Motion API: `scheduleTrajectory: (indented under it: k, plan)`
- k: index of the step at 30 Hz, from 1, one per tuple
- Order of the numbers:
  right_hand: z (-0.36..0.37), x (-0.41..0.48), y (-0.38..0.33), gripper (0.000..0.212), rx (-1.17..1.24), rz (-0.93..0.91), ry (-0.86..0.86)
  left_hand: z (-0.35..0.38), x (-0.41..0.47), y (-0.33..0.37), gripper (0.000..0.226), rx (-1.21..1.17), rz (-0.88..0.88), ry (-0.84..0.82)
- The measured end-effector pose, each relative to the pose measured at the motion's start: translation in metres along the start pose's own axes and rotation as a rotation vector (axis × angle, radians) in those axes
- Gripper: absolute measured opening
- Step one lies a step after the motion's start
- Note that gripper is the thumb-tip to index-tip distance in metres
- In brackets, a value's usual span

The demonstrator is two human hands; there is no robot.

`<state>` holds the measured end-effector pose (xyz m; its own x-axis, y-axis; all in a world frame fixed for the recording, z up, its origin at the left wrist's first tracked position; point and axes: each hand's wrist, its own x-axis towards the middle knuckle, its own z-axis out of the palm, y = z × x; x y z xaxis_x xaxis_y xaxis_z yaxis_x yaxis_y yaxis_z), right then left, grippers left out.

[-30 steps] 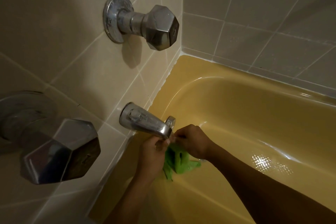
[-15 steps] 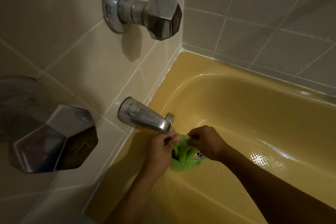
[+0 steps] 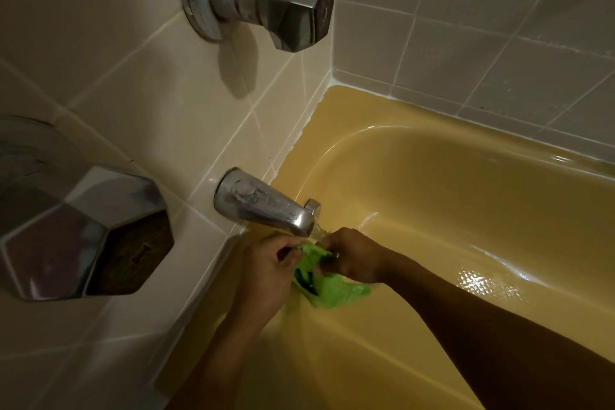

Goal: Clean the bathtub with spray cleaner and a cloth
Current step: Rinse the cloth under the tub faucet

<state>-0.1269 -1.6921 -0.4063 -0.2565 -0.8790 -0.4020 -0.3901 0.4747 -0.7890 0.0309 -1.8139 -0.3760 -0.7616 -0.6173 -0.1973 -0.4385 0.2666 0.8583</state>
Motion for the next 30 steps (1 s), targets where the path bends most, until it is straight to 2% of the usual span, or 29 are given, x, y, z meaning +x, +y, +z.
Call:
scheduleTrajectory:
  k: [3, 9, 15, 17, 20, 22, 24, 27, 30]
  plan:
    - [0.001, 0.007, 0.003, 0.018, -0.018, 0.024, 0.081, -0.006, -0.005, -0.003, 0.024, -0.014, 0.016, 0.052]
    - [-0.007, 0.014, 0.008, 0.026, -0.236, 0.012, -0.028, -0.009, -0.02, -0.007, 0.02, -0.045, -0.041, 0.139]
    - [-0.026, 0.009, 0.017, 0.024, -0.078, 0.004, 0.078, -0.015, -0.015, -0.005, 0.027, -0.138, -0.004, 0.322]
    - [-0.034, 0.002, 0.015, 0.021, -0.102, 0.012, -0.022, -0.016, -0.012, -0.006, 0.026, -0.154, -0.01, 0.328]
    - [-0.048, -0.006, 0.021, 0.023, -0.352, 0.021, -0.134, -0.012, -0.008, -0.007, 0.031, -0.176, -0.014, 0.307]
    - [-0.059, -0.009, 0.026, 0.023, -0.47, 0.013, -0.1, -0.007, -0.01, -0.006, 0.04, -0.182, -0.003, 0.29]
    - [-0.071, -0.015, 0.028, 0.02, -0.485, 0.023, -0.091, 0.001, -0.012, -0.004, 0.043, -0.201, -0.011, 0.27]
    - [-0.085, -0.029, 0.038, 0.012, -0.542, 0.027, -0.139, 0.015, -0.011, -0.002, 0.041, -0.246, -0.064, 0.262]
    - [-0.103, -0.054, 0.069, 0.015, -0.601, 0.07, -0.052, 0.025, -0.006, -0.005, 0.037, -0.313, -0.122, 0.257]
